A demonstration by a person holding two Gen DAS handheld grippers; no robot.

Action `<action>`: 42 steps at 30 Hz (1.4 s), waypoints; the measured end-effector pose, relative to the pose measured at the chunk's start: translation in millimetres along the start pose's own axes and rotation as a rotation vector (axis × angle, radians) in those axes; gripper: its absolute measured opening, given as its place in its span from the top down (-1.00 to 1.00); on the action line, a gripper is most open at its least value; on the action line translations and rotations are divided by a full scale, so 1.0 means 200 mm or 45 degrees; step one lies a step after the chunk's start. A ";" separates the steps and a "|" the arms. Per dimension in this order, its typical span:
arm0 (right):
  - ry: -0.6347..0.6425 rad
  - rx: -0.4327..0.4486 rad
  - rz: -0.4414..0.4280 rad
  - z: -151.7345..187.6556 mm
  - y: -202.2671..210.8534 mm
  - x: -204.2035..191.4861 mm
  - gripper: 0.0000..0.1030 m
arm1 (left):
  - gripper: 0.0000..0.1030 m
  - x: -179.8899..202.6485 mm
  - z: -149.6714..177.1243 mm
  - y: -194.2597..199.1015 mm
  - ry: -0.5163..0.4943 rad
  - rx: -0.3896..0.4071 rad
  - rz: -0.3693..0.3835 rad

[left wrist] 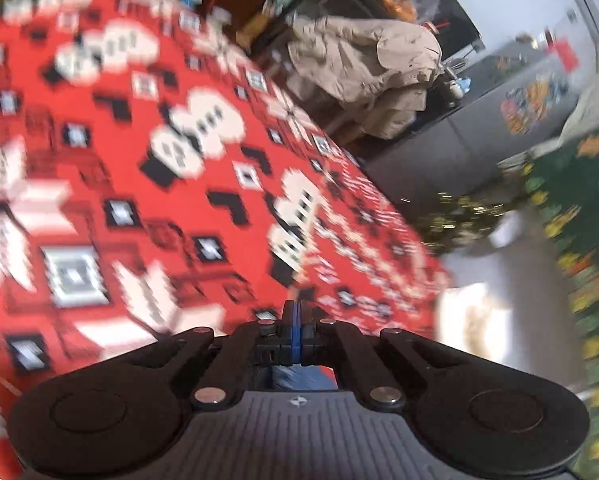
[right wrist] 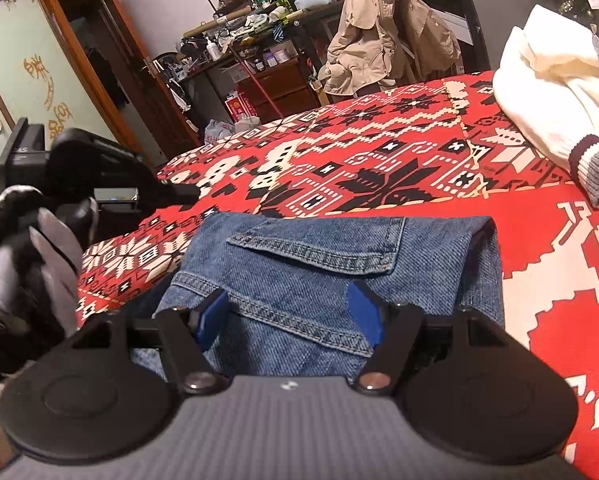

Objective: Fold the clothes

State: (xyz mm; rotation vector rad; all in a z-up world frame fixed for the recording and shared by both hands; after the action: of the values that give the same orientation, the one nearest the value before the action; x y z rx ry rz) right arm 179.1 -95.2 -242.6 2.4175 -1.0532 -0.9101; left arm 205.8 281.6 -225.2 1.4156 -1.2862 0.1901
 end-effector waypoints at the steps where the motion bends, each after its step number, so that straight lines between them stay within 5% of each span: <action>1: 0.001 -0.001 0.000 0.00 0.00 0.00 -0.38 | 1.00 0.00 0.01 0.00 0.042 -0.031 0.036; 4: -0.011 0.000 -0.007 0.00 0.00 0.00 -0.38 | 1.00 0.06 0.08 -0.01 0.102 -0.110 0.125; 9: -0.057 -0.008 0.014 -0.03 0.02 0.00 -0.34 | 0.98 0.28 0.26 0.01 -0.208 -0.149 0.102; 13: -0.093 0.070 0.060 -0.12 0.15 0.00 0.26 | 0.95 0.39 0.40 0.00 -0.452 -0.147 0.075; 20: 0.125 0.056 0.286 -0.17 0.11 0.05 0.62 | 0.95 0.28 0.56 -0.09 -0.588 -0.175 -0.047; 22: 0.132 0.024 0.348 -0.12 0.08 0.12 0.93 | 0.95 0.24 0.57 -0.09 -0.568 -0.180 -0.041; 34: 0.042 0.009 0.357 -0.04 0.18 0.24 0.96 | 0.95 0.27 0.61 -0.09 -0.694 -0.155 -0.101; 42: -0.052 0.157 0.330 -0.15 0.22 0.23 0.87 | 0.94 0.22 0.59 -0.12 -0.538 -0.198 -0.036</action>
State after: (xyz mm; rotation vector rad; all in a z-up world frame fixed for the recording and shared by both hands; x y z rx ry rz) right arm 199.6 -157.0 -215.4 2.2934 -1.4364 -0.8300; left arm 177.4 158.0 -246.8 1.3813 -1.5842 -0.2370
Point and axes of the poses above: each gripper's, at about its wrist camera, not at the fingertips, and y roughly against the way its jaws point, x to its right, z to its underside, the point moved 8 cm from there along -y, roughly the way its jaws point, and after that the axes turned 1 degree about x, right-handed, at the moved point
